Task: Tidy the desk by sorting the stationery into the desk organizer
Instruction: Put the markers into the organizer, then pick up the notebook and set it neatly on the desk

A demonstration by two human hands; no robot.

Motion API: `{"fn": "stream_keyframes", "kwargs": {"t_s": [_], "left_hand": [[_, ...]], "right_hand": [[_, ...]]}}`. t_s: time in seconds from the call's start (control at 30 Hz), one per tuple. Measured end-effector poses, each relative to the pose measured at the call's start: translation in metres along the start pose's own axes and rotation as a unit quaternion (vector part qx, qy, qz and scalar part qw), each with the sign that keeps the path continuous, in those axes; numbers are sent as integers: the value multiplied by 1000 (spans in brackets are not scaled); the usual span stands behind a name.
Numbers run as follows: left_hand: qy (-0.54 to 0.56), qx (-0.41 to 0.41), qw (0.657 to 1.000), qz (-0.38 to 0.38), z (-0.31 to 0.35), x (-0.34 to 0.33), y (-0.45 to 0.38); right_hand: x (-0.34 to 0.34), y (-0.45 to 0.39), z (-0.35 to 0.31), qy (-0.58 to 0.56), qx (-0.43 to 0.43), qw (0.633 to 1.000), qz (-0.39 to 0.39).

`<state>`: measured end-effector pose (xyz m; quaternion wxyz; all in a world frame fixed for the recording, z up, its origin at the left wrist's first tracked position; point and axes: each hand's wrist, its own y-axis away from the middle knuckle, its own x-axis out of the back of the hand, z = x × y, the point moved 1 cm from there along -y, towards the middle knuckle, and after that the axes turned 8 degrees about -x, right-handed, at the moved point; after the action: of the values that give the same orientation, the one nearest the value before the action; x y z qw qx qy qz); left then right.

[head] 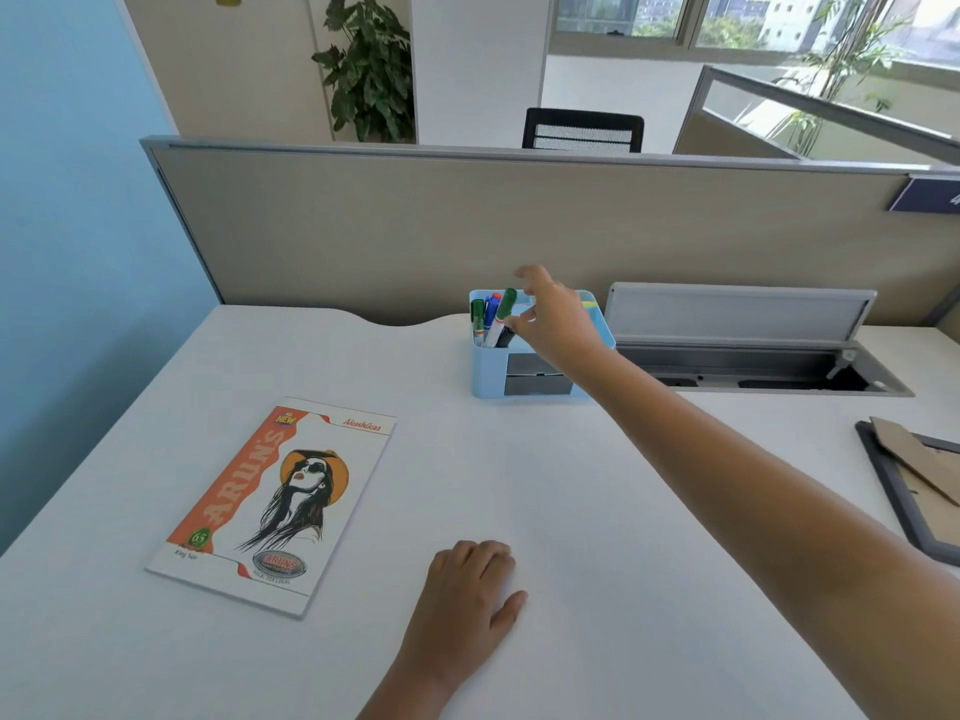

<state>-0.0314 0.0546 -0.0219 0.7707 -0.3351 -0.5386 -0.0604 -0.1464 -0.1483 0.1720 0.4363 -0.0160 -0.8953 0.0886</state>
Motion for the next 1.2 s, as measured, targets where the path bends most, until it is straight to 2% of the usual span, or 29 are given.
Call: {"fn": "stream_keyframes", "kwargs": {"t_s": [0.17, 0.27, 0.43, 0.67, 0.77, 0.87, 0.93, 1.03, 1.07, 1.1, 1.13, 1.2], "left_hand": [[0, 3, 1000, -5, 0, 0, -1], [1, 0, 1000, -4, -1, 0, 0], [-3, -3, 1000, 0, -1, 0, 1], [3, 5, 1000, -19, -1, 2, -1], [6, 5, 1000, -23, -1, 3, -1], [-1, 5, 1000, -19, -1, 3, -1], [-19, -17, 1000, -17, 1, 3, -2], [-99, -128, 985, -58, -8, 12, -7], [-128, -136, 980, -66, -18, 18, -11], [-153, -102, 981, -70, -32, 25, -14], [-167, -25, 982, -83, -47, 35, -17], [-181, 179, 953, -163, -72, 57, -19]], "right_hand": [[-16, 45, 13, -65, -12, 998, 4], [-36, 90, 43, -10, -3, 999, -45], [-52, 160, 113, 42, -102, 985, -135], [-42, 204, 155, 53, -120, 985, -114], [-47, 220, 160, 130, -85, 982, -103], [-51, 230, 161, 168, -102, 973, -123], [-49, 229, 162, 172, -108, 973, -111], [-46, 230, 163, 178, -67, 979, -80], [-45, 230, 164, 177, -62, 979, -77], [-45, 230, 165, 173, -62, 980, -76], [-45, 229, 164, 172, -63, 980, -77], [-47, 230, 163, 173, -68, 980, -77]]}}
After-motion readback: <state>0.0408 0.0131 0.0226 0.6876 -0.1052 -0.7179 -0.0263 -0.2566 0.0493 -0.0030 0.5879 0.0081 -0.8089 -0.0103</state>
